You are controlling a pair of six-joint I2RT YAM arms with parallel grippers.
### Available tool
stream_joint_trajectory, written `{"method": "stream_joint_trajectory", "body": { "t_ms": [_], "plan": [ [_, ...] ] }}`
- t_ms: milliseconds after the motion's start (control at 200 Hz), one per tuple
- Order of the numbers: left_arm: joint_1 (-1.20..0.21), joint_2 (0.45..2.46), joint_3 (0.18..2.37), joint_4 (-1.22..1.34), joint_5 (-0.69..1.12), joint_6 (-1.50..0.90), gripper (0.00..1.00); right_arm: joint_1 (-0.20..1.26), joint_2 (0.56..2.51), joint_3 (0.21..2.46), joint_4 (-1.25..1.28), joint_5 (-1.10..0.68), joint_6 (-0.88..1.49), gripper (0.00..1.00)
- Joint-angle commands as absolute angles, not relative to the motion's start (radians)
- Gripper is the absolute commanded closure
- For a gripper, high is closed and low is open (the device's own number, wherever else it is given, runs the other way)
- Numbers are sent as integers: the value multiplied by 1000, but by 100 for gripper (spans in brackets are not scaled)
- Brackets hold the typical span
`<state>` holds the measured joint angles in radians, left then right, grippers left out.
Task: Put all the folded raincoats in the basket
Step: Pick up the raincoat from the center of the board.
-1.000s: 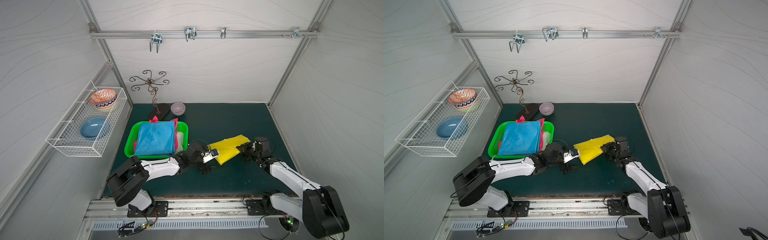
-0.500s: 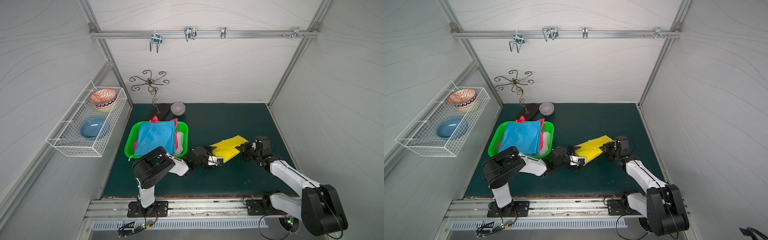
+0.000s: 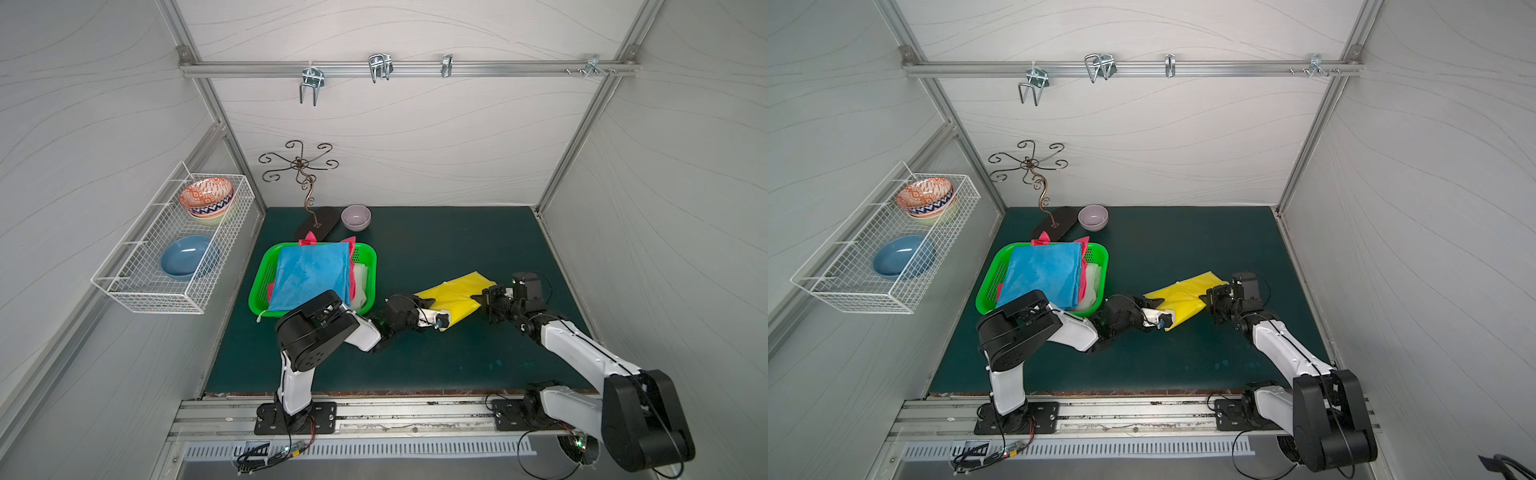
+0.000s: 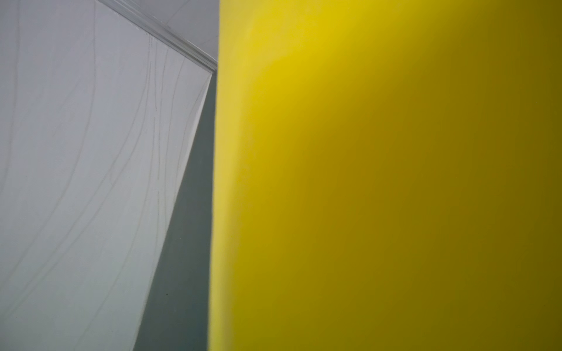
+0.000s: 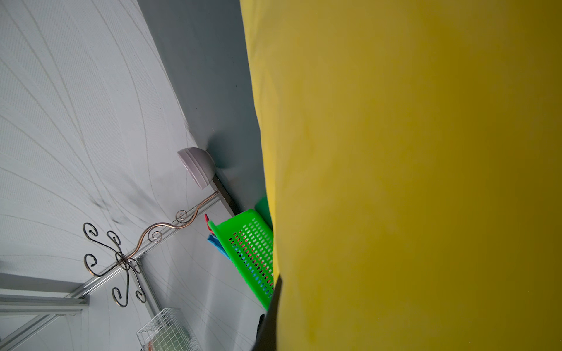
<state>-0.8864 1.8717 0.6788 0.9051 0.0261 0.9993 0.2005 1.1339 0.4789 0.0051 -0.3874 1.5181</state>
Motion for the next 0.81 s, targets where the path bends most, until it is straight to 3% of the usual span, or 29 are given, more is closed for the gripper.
{"method": "stream_joint_trajectory", "body": {
  "t_ms": [0,15,110,305,525,800],
  "plan": [
    [-893,1735,687,848,27,1008,96,192,1138,533,-18,-425,1501,100],
    [-894,1717,693,806,33,1007,100,193,1140,538,-18,-426,1502,100],
    [-894,1607,754,544,70,990,100,193,1150,589,-23,-448,1508,100],
    [-893,1457,772,434,28,963,100,219,1175,720,-58,-462,1507,100],
    [-872,1269,818,176,-85,982,100,374,1274,888,-18,-431,1516,100],
    [-728,991,837,-164,-119,1016,100,522,1497,1111,70,-491,1500,100]
  ]
}}
